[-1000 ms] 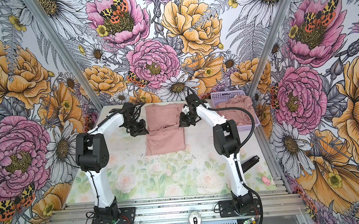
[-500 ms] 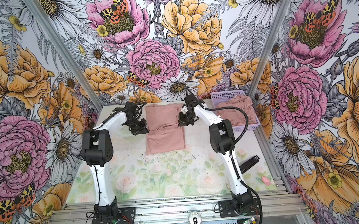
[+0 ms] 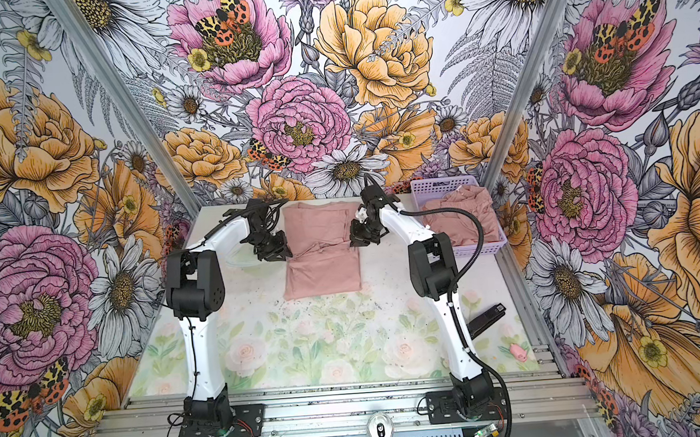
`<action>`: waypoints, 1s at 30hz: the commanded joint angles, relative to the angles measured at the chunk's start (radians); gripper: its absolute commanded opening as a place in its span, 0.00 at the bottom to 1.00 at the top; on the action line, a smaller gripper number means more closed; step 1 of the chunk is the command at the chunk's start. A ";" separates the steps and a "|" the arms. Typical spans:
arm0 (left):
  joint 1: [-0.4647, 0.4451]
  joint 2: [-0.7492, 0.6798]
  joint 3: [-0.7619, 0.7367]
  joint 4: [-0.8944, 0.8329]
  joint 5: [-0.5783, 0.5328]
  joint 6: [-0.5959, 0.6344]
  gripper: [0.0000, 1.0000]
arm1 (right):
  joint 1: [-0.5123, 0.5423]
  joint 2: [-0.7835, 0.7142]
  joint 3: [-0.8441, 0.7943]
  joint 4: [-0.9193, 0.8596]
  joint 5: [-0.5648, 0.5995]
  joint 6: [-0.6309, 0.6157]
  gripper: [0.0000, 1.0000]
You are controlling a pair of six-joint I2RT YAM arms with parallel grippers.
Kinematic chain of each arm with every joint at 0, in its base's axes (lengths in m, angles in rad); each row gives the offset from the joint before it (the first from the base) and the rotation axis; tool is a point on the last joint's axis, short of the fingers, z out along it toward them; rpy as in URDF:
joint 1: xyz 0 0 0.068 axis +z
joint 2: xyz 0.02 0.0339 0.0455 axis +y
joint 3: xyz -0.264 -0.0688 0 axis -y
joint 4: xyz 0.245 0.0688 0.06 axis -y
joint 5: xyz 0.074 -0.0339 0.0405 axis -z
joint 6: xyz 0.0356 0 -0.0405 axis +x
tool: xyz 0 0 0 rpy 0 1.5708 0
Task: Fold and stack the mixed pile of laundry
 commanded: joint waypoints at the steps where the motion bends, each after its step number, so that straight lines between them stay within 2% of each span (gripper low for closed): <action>1: 0.016 -0.040 0.026 0.004 -0.055 0.003 0.43 | -0.010 -0.010 0.033 0.005 0.045 -0.007 0.22; 5: 0.024 -0.111 0.006 0.005 -0.087 -0.013 0.60 | -0.007 -0.083 -0.016 0.005 0.082 -0.009 0.34; 7: 0.017 -0.147 -0.022 0.005 -0.098 -0.014 0.62 | 0.000 -0.125 -0.057 0.006 0.094 -0.011 0.37; 13: -0.046 -0.233 -0.158 0.014 -0.102 -0.028 0.63 | 0.071 -0.196 -0.175 0.029 0.056 0.008 0.39; 19: -0.126 -0.240 -0.282 0.097 -0.060 -0.073 0.63 | 0.133 -0.174 -0.261 0.127 0.007 0.066 0.39; 24: -0.154 -0.190 -0.292 0.160 -0.052 -0.093 0.62 | 0.141 -0.132 -0.252 0.169 0.006 0.084 0.39; 30: -0.138 -0.111 -0.204 0.164 -0.048 -0.066 0.62 | 0.134 -0.075 -0.212 0.186 0.015 0.092 0.39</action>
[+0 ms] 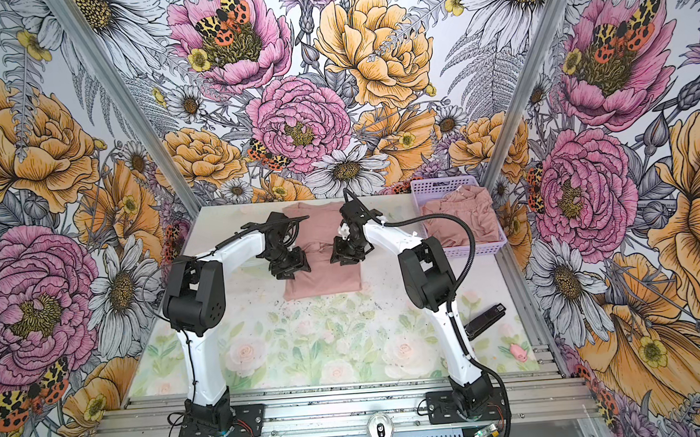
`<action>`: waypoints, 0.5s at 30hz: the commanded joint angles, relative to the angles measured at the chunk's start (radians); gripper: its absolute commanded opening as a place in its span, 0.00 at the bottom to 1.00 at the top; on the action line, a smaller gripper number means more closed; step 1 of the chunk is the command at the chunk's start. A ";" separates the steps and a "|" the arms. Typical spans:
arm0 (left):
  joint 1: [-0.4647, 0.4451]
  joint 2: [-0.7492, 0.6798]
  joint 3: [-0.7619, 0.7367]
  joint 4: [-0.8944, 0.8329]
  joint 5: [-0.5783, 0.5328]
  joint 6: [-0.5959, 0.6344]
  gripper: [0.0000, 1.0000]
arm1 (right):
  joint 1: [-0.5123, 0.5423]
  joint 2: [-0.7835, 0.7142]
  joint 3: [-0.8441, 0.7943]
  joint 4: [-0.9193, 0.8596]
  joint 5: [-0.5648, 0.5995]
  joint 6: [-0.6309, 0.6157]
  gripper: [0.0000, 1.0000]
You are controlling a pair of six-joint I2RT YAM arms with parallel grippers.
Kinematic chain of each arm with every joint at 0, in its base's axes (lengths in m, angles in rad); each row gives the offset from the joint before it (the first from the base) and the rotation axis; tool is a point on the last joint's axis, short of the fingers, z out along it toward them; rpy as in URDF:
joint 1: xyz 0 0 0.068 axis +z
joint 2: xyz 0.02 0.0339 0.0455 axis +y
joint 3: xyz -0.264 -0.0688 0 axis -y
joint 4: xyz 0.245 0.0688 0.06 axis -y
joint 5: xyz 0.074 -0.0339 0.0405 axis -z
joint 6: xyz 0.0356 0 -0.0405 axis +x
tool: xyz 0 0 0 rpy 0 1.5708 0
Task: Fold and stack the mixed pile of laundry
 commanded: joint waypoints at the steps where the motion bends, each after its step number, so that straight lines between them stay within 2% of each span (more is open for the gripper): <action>1: 0.024 0.039 0.064 0.045 0.027 0.001 0.62 | -0.010 0.050 0.053 0.035 0.006 0.017 0.39; 9: 0.060 0.110 0.172 0.046 0.004 0.024 0.62 | -0.049 0.136 0.226 0.038 0.036 0.041 0.39; 15: 0.088 0.155 0.328 0.045 -0.040 0.014 0.62 | -0.089 0.218 0.420 0.036 0.060 0.070 0.40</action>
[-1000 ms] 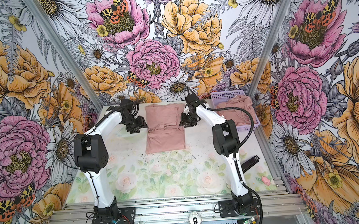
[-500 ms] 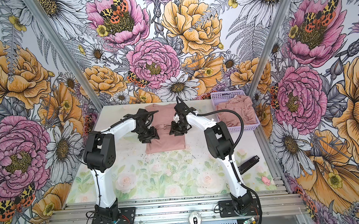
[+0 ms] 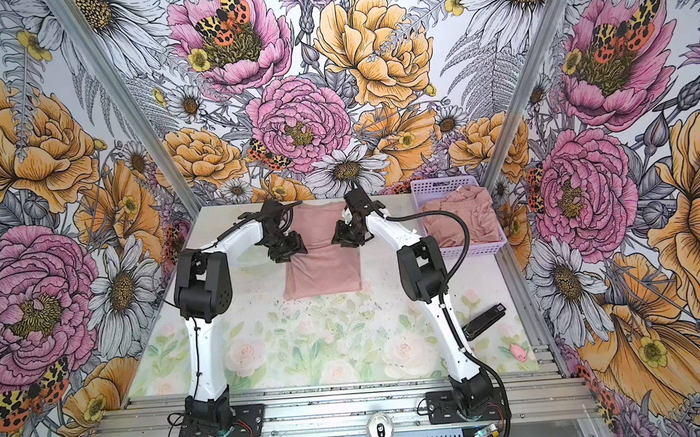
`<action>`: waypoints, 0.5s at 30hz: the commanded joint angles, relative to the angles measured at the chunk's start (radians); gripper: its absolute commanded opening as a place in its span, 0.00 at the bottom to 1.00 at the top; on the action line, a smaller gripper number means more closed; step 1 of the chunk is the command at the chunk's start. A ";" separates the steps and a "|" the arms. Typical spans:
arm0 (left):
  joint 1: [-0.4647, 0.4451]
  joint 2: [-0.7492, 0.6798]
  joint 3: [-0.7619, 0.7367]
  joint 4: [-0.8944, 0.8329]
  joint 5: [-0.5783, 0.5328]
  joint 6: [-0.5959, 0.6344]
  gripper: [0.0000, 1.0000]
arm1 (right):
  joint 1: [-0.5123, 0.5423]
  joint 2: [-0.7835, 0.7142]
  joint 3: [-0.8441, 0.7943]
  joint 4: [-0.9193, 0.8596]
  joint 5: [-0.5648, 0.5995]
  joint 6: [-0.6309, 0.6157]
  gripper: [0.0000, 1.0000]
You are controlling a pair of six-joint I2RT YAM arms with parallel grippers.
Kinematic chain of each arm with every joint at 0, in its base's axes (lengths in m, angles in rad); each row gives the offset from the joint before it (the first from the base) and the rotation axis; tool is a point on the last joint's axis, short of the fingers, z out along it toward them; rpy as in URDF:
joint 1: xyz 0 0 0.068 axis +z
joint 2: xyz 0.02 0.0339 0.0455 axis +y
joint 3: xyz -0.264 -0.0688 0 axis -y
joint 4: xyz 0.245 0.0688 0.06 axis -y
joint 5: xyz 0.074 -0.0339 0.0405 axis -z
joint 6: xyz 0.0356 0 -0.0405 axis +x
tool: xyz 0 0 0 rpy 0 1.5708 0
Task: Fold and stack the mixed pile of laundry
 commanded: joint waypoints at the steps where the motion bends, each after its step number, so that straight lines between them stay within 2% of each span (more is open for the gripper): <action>1: 0.025 0.015 0.097 0.028 -0.041 0.002 0.62 | -0.027 0.047 0.113 0.015 0.031 0.029 0.40; 4: 0.037 0.013 0.144 0.028 -0.056 -0.003 0.62 | -0.040 0.043 0.136 0.015 0.037 0.033 0.40; 8: 0.055 -0.036 0.107 0.027 -0.065 0.001 0.62 | -0.043 -0.018 0.053 0.014 0.027 0.012 0.41; 15: 0.067 -0.245 -0.216 0.029 -0.097 0.005 0.63 | -0.022 -0.226 -0.277 0.017 0.005 -0.050 0.41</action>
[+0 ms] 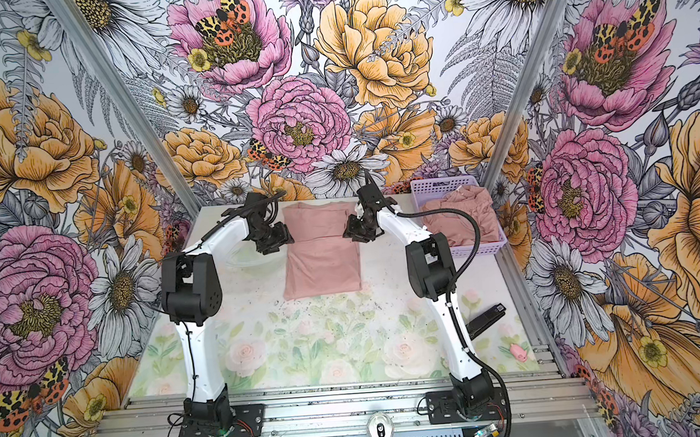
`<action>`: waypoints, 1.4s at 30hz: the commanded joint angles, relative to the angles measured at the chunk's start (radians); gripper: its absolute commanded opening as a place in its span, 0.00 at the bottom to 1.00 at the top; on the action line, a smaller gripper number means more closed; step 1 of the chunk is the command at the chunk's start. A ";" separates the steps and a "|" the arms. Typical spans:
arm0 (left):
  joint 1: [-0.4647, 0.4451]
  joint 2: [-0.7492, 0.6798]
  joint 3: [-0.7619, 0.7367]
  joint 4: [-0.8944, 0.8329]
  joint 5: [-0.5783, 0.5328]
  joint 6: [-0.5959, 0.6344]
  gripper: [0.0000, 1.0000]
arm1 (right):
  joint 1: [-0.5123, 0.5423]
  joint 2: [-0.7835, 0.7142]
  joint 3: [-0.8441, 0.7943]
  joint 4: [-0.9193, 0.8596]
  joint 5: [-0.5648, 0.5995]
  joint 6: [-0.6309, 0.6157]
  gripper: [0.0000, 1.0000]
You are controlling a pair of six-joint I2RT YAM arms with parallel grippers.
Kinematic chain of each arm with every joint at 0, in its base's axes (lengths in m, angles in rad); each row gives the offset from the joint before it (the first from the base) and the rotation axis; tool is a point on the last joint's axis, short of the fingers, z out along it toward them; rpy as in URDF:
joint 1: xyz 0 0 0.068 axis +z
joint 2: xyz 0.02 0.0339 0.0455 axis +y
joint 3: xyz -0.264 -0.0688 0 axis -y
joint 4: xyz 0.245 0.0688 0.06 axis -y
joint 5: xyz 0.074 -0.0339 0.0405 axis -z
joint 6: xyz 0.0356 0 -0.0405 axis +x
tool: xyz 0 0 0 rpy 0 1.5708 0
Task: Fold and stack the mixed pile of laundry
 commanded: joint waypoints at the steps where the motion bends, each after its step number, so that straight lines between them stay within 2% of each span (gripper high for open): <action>1: 0.007 -0.145 -0.137 0.007 -0.042 0.002 0.63 | 0.022 -0.153 -0.135 -0.001 -0.009 -0.048 0.41; 6: 0.009 -0.273 -0.350 0.064 -0.017 -0.012 0.59 | 0.037 -0.283 -0.349 0.000 -0.003 -0.066 0.41; 12: -0.015 -0.301 -0.464 0.135 0.030 -0.005 0.55 | 0.047 -0.350 -0.498 0.011 0.009 -0.077 0.41; 23: -0.038 -0.244 -0.524 0.194 0.078 0.008 0.52 | 0.072 -0.317 -0.524 0.049 -0.004 -0.073 0.41; 30: -0.041 -0.235 -0.573 0.203 0.061 0.006 0.32 | 0.078 -0.302 -0.544 0.051 0.010 -0.079 0.30; 37: -0.035 -0.242 -0.596 0.218 0.060 0.003 0.03 | 0.071 -0.309 -0.552 0.052 0.031 -0.079 0.05; 39: -0.028 -0.255 -0.601 0.218 0.060 0.004 0.00 | 0.066 -0.314 -0.560 0.052 0.035 -0.079 0.00; 42: -0.016 -0.273 -0.614 0.218 0.061 0.004 0.00 | 0.058 -0.323 -0.572 0.051 0.041 -0.080 0.00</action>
